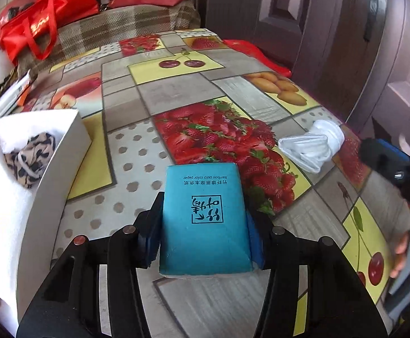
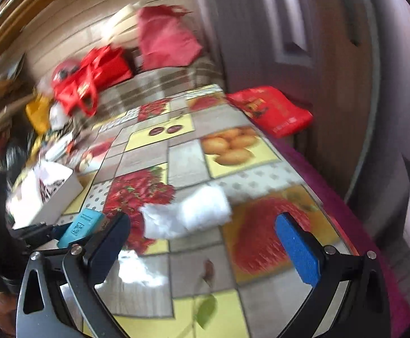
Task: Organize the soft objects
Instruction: 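Grasp the blue tissue pack with the left tool while the right tool grasps the white sock, then carry the tissue pack and white sock over the white tray with both tools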
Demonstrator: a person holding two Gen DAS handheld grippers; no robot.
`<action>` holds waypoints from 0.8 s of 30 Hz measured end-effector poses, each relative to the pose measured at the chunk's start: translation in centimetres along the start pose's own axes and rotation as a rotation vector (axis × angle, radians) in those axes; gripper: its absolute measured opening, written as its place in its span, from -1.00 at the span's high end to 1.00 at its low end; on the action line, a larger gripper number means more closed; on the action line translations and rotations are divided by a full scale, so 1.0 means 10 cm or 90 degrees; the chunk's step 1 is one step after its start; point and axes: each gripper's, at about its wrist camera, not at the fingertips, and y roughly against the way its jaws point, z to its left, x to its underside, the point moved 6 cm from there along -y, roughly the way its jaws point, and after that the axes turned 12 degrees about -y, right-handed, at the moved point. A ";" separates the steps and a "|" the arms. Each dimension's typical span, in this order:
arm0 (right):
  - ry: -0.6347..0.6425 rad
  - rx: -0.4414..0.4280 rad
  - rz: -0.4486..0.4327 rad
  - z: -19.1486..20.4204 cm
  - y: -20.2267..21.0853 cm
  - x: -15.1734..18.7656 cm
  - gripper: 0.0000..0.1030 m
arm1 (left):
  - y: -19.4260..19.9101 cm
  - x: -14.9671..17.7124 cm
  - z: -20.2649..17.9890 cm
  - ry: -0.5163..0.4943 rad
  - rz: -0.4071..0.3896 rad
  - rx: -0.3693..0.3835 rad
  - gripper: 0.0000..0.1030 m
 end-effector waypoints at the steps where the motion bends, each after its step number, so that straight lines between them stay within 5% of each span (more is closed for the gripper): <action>1: 0.017 0.006 0.007 0.07 -0.07 -0.01 -1.00 | 0.01 0.01 0.03 0.012 -0.004 0.006 0.04; 12: 0.051 0.072 0.149 0.13 -0.76 0.05 -0.99 | 0.04 0.01 0.08 0.038 -0.012 0.020 0.04; 15: 0.041 0.046 0.132 0.13 -0.68 0.03 -0.51 | 0.04 0.01 0.07 0.035 -0.013 0.022 0.04; 17: 0.043 0.031 0.120 0.14 -0.61 0.03 -0.40 | 0.04 0.01 0.07 0.034 -0.016 0.023 0.04; 24: 0.049 -0.051 -0.019 0.28 -0.06 0.00 -0.36 | 0.23 -0.03 0.07 0.029 -0.073 0.014 0.03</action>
